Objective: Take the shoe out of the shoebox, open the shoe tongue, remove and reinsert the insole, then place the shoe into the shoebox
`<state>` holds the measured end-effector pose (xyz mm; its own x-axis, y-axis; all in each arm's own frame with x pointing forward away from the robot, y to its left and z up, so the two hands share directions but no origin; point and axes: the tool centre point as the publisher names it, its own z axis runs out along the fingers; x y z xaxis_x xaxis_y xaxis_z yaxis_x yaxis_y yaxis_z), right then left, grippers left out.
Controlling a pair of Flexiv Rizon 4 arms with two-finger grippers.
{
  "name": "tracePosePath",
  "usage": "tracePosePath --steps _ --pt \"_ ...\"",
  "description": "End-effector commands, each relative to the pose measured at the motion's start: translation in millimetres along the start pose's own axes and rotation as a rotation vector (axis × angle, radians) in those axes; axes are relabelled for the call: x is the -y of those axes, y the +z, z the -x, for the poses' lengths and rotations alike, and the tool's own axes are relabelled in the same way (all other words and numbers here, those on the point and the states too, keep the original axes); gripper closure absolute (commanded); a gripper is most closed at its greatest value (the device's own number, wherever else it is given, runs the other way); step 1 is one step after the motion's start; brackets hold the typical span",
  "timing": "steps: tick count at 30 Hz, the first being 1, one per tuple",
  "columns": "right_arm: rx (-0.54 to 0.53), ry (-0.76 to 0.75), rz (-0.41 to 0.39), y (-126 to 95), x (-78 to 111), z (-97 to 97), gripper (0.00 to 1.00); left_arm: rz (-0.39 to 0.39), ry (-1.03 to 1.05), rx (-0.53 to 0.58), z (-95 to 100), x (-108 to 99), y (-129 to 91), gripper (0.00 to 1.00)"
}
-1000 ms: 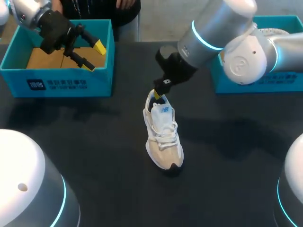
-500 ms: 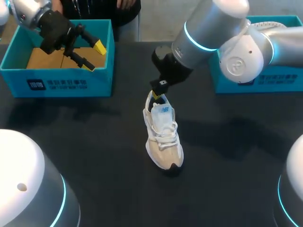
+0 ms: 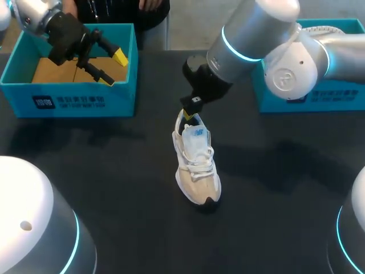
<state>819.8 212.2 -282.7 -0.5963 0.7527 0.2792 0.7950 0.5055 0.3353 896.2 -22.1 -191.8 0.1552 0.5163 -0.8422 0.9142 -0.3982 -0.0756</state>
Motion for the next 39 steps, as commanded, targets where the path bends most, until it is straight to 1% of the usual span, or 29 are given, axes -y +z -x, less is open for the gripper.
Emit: tracePosePath --steps 1,3,8,11,16,19,22,27,28,33,39 --pt "0.002 0.001 0.001 -0.3 0.8 -0.5 1.00 0.000 0.000 -0.003 0.2 0.4 -0.7 0.00" --pt "0.004 0.011 0.009 0.8 2.7 -0.5 1.00 0.000 0.000 -0.003 0.2 0.4 -0.7 0.00" --pt "0.059 0.092 0.020 8.5 17.0 5.6 1.00 0.000 0.000 -0.003 0.2 0.4 -0.7 0.00" --pt "0.082 0.118 -0.006 13.2 21.5 8.5 1.00 0.000 0.000 -0.003 0.2 0.4 -0.7 0.00" --pt "0.095 0.153 -0.044 17.9 25.8 7.7 1.00 0.000 0.000 -0.003 0.2 0.4 -0.7 0.00" --pt "0.092 0.169 -0.045 19.8 27.6 8.4 1.00 0.000 0.000 -0.003 0.2 0.4 -0.7 0.00" --pt "0.109 0.202 -0.059 21.7 27.8 8.6 1.00 0.000 0.000 -0.003 0.2 0.4 -0.7 0.00" --pt "0.137 0.233 -0.051 31.5 23.3 6.9 1.00 0.000 0.000 -0.003 0.2 0.4 -0.7 0.00" --pt "0.158 0.241 -0.070 33.6 22.3 6.8 1.00 0.000 0.000 -0.003 0.2 0.4 -0.7 0.00" --pt "0.157 0.261 -0.083 43.8 18.8 5.0 1.00 0.000 0.000 -0.003 0.2 0.4 -0.7 0.00" --pt "0.168 0.298 -0.106 56.8 23.7 7.7 1.00 0.000 0.000 -0.003 0.2 0.4 -0.7 0.00"
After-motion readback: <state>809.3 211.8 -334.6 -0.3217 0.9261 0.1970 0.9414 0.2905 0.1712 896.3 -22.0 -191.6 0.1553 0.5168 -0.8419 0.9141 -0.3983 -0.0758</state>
